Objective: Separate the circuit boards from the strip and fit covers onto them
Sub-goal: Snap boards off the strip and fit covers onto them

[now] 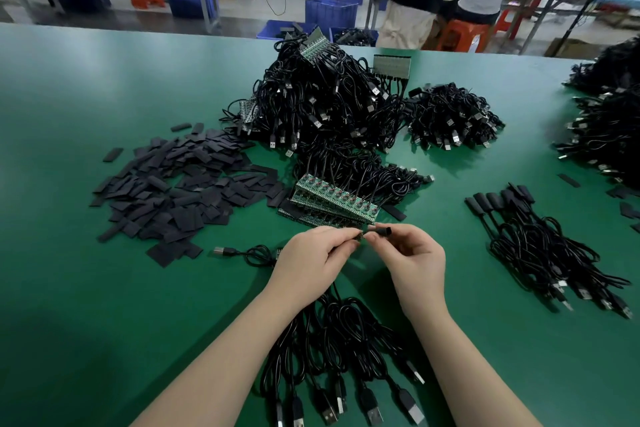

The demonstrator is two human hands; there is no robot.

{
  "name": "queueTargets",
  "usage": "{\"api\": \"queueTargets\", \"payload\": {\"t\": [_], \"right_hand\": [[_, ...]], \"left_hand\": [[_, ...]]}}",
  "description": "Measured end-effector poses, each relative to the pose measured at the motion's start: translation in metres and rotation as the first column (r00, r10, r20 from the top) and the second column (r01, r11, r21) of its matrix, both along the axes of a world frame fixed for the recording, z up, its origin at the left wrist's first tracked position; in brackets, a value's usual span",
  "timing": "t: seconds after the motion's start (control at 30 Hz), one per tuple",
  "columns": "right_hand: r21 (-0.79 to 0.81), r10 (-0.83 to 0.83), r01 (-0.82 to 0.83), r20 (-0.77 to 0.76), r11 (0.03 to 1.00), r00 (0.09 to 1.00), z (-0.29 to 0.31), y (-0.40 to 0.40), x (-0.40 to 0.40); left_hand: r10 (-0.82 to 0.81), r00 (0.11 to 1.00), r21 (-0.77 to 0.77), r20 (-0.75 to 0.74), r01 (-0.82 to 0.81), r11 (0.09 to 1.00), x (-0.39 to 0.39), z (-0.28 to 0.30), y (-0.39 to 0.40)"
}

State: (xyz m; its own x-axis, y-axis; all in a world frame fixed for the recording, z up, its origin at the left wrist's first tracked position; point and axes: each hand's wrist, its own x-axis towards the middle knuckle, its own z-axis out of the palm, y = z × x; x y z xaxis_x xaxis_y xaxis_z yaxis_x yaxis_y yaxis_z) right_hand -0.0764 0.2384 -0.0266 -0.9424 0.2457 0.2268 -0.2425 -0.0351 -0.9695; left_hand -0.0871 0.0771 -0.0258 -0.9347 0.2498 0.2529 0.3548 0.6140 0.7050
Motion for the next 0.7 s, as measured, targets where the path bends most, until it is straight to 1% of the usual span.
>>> {"api": "queueTargets", "payload": {"t": [0.23, 0.37, 0.5, 0.57, 0.63, 0.7], "right_hand": [[-0.035, 0.045, -0.043, 0.040, 0.998, 0.998, -0.0019, 0.0042, -0.0011], [-0.039, 0.098, -0.094, 0.086, 0.995, 0.992, -0.0016, 0.0076, -0.0023], [-0.029, 0.144, -0.142, 0.099, 0.989, 0.985, -0.0022, 0.0085, -0.0026], [-0.041, 0.144, -0.141, 0.101, 0.989, 0.984, -0.0027, 0.0088, -0.0034], [-0.072, 0.137, -0.130, 0.104, 0.989, 0.985, -0.0028, 0.0094, -0.0047], [-0.097, 0.135, -0.125, 0.108, 0.987, 0.985, -0.0032, 0.0100, -0.0061]], "left_hand": [[-0.037, 0.999, 0.077, 0.001, 0.037, 0.996, 0.0021, -0.0003, -0.0006], [-0.046, 0.999, 0.077, -0.004, 0.046, 0.996, 0.0032, 0.0006, 0.0000], [0.034, 0.999, 0.095, -0.007, -0.033, 0.995, 0.0041, -0.0003, -0.0001], [0.046, 0.999, 0.110, -0.014, -0.044, 0.993, 0.0047, 0.0008, 0.0002], [0.018, 1.000, 0.087, -0.006, -0.017, 0.996, 0.0038, 0.0037, -0.0011], [-0.028, 0.999, 0.079, 0.037, 0.025, 0.997, 0.0021, 0.0068, -0.0040]]}}
